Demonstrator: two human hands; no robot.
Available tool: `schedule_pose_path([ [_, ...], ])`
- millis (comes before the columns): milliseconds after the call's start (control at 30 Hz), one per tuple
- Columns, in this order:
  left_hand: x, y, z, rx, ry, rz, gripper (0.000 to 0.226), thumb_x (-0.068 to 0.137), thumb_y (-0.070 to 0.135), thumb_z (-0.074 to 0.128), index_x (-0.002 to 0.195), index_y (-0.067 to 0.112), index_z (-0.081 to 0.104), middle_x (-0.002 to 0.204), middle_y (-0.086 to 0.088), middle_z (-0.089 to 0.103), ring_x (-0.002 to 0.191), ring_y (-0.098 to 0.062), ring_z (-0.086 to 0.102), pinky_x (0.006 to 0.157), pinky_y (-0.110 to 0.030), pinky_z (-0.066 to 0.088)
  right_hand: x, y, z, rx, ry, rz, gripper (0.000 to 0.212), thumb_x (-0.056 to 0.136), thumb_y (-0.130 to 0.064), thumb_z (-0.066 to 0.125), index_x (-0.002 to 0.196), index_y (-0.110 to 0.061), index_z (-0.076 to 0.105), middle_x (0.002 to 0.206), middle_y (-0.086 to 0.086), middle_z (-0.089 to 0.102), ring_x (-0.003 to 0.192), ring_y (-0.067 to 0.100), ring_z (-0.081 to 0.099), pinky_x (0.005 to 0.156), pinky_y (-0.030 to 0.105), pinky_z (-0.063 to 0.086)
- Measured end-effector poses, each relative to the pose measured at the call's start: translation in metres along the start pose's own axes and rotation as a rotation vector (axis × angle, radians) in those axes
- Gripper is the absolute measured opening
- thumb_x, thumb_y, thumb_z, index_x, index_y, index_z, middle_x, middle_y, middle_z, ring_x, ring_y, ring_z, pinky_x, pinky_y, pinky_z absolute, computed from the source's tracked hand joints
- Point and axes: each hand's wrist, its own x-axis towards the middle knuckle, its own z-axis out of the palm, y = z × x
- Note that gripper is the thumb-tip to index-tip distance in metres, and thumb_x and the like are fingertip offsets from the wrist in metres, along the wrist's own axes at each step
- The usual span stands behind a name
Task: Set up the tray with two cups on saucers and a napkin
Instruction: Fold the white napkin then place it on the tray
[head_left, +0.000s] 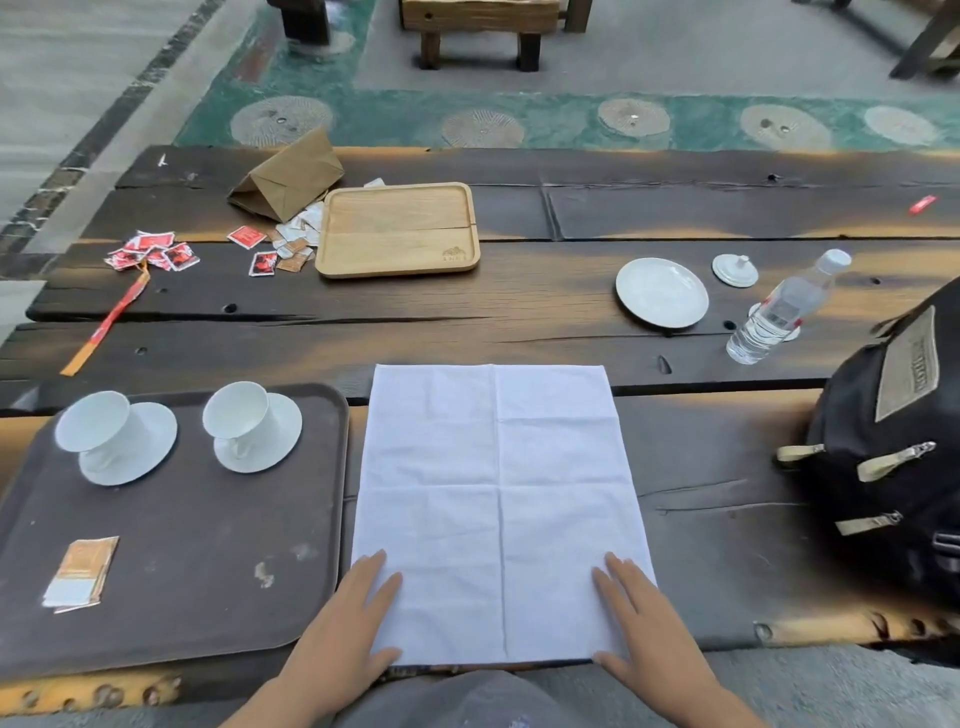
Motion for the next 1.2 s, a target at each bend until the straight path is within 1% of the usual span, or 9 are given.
schedule_pose_path([
  [100,-0.001,-0.002,0.003,-0.003,0.047,0.015,0.088,0.087,0.053,0.064,0.159,0.022,0.023,0.162,0.000,-0.014,0.155,-0.030,0.003,0.123,-0.035,0.012,0.001,-0.002,0.001,-0.048,-0.019,-0.001,0.099,0.091,-0.053,0.059,0.160,-0.025,-0.007,0.158,-0.005,-0.032,0.155,0.024,-0.018,0.124,0.033,-0.005],
  [233,0.000,0.001,0.009,-0.011,0.019,0.003,0.097,0.090,0.062,0.054,0.160,0.026,-0.002,0.161,0.000,-0.030,0.151,-0.024,-0.024,0.120,-0.023,-0.014,0.001,0.001,0.000,-0.110,-0.048,0.019,0.097,0.095,-0.042,0.056,0.158,-0.027,-0.016,0.157,-0.005,-0.037,0.154,0.022,-0.022,0.125,0.038,-0.004],
  [333,-0.007,0.002,0.014,0.011,-0.021,-0.007,0.111,0.084,0.066,0.060,0.157,0.025,-0.012,0.160,-0.004,-0.032,0.151,-0.027,-0.024,0.125,-0.029,-0.007,-0.001,0.002,0.007,-0.137,-0.043,0.024,0.099,0.095,-0.034,0.059,0.157,-0.029,-0.018,0.160,-0.005,-0.034,0.154,0.022,-0.021,0.126,0.042,-0.001],
  [467,-0.014,0.008,0.011,0.077,0.033,0.025,0.113,0.056,0.054,0.091,0.151,0.012,0.044,0.160,-0.018,0.030,0.144,-0.038,0.037,0.117,-0.037,0.021,-0.003,0.010,0.013,-0.112,-0.002,-0.005,0.094,0.094,-0.026,0.061,0.160,-0.027,-0.006,0.164,-0.006,-0.022,0.156,0.024,-0.011,0.125,0.039,-0.001],
  [567,-0.019,0.008,0.015,0.074,0.106,0.058,0.095,0.066,0.047,0.088,0.145,0.009,0.052,0.157,-0.018,0.037,0.140,-0.040,0.043,0.114,-0.037,0.021,-0.008,0.016,0.011,-0.063,0.017,-0.024,0.093,0.083,-0.011,0.064,0.161,-0.022,0.015,0.168,-0.002,-0.002,0.157,0.025,0.006,0.126,0.042,0.012],
  [700,-0.030,0.004,0.018,-0.001,0.159,0.040,0.054,0.098,0.039,0.043,0.138,0.006,0.058,0.154,-0.016,0.042,0.141,-0.035,0.043,0.119,-0.027,0.016,-0.012,0.021,0.008,0.042,0.108,-0.077,0.084,0.067,0.001,0.073,0.147,-0.008,0.050,0.159,0.009,0.038,0.144,0.034,0.043,0.115,0.050,0.040],
  [867,-0.025,0.003,0.005,-0.148,0.241,-0.007,0.028,0.074,-0.005,0.067,0.101,0.003,0.073,0.131,-0.019,0.064,0.117,-0.037,0.065,0.103,-0.029,0.039,-0.011,0.030,-0.002,0.227,0.144,0.039,0.053,0.089,-0.001,0.065,0.140,-0.015,0.060,0.157,-0.005,0.042,0.147,0.017,0.040,0.120,0.031,0.033],
  [967,-0.023,0.002,0.002,-0.337,0.237,-0.114,0.033,0.070,-0.019,0.075,0.095,0.002,0.074,0.127,-0.016,0.067,0.117,-0.033,0.065,0.098,-0.033,0.050,-0.010,0.030,-0.008,0.342,0.195,0.119,0.034,0.090,0.001,0.067,0.120,-0.013,0.075,0.141,0.000,0.061,0.134,0.021,0.056,0.112,0.031,0.040],
  [1200,-0.011,0.011,-0.017,-0.674,0.291,-0.371,0.019,0.092,0.004,0.066,0.094,0.020,0.075,0.097,0.013,0.074,0.092,-0.012,0.067,0.077,-0.025,0.048,-0.008,0.032,-0.025,0.640,0.279,0.350,0.016,0.093,-0.014,0.069,0.086,-0.022,0.080,0.080,-0.020,0.073,0.079,0.004,0.065,0.069,0.025,0.047],
])
